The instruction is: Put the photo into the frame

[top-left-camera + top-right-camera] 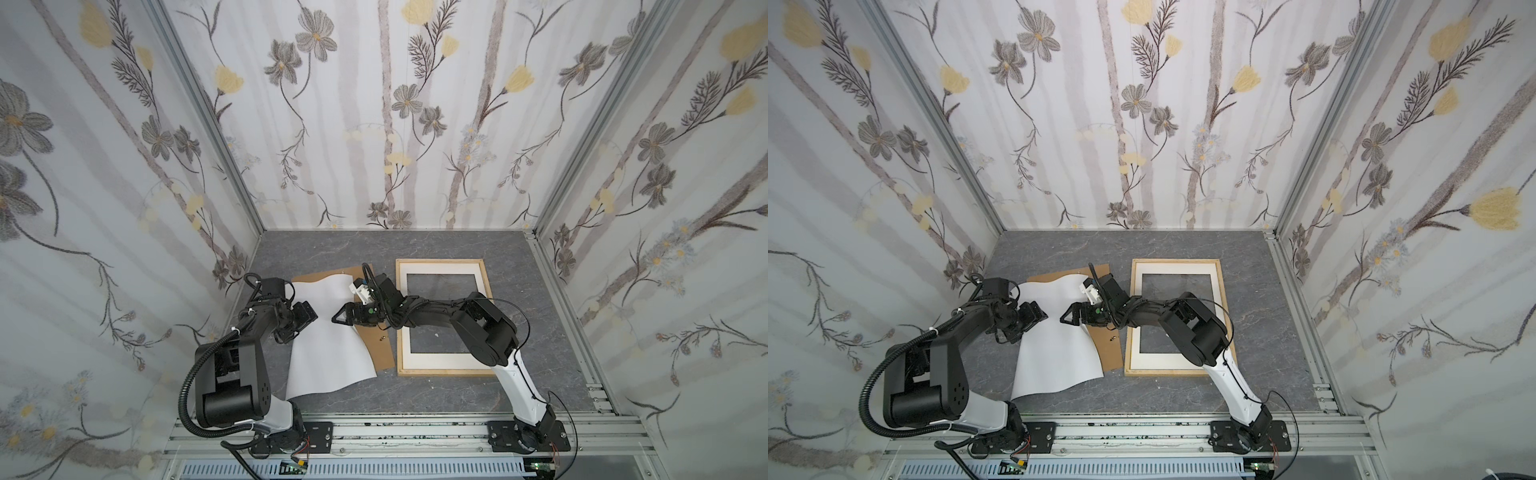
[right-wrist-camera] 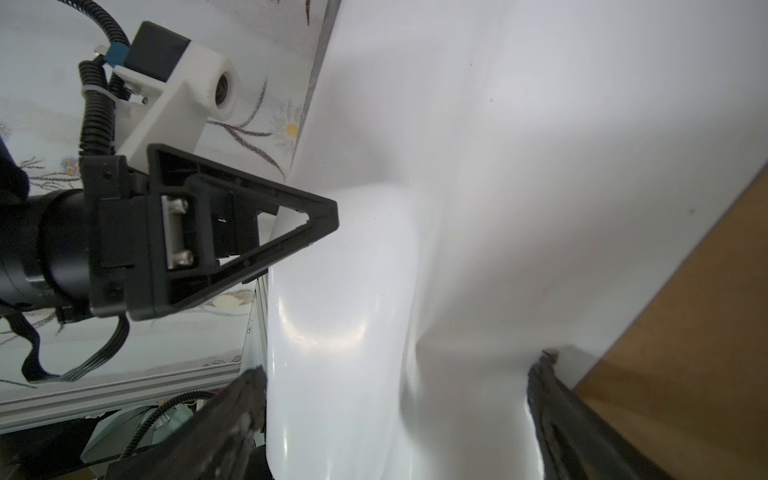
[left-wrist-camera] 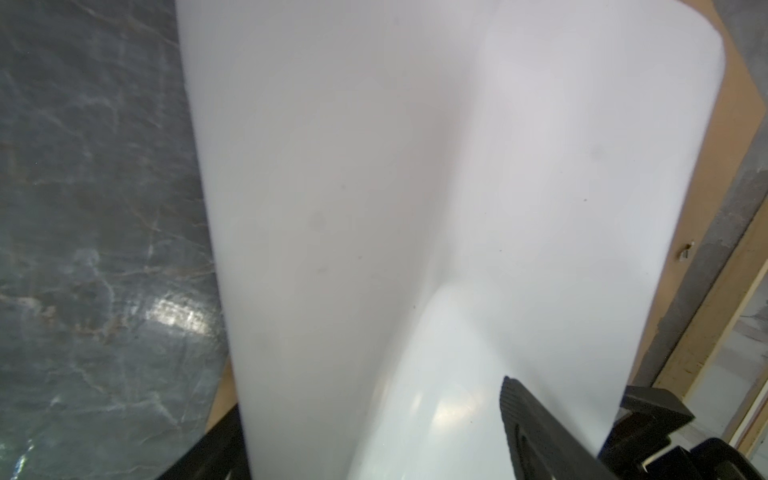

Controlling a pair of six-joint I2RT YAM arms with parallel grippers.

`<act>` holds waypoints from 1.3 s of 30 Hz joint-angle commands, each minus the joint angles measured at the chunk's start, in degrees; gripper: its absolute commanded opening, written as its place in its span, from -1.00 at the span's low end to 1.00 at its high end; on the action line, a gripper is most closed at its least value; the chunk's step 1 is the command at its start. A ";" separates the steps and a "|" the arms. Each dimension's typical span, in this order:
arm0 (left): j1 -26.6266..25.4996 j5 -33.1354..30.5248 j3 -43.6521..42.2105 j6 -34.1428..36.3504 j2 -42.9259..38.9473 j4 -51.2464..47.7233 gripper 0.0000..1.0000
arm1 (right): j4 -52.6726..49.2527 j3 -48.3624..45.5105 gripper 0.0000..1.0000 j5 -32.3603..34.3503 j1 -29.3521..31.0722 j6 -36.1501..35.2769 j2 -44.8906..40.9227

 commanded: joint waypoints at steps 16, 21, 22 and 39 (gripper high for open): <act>-0.12 3.21 -1.40 -1.52 -8.02 -1.79 -0.03 | -19.64 8.07 -0.09 9.08 1.11 -6.85 -0.12; -0.02 3.11 -2.39 -1.35 -10.56 -2.21 -0.03 | -26.09 11.18 -0.38 14.85 2.08 -9.51 -0.39; -0.02 3.07 -2.39 -1.29 -11.17 -2.45 -0.02 | -26.86 11.37 -0.44 15.90 2.35 -9.95 -0.81; 0.34 6.96 0.15 -3.54 -22.37 -3.73 0.29 | -50.17 15.54 -0.71 37.22 3.46 -19.74 -15.06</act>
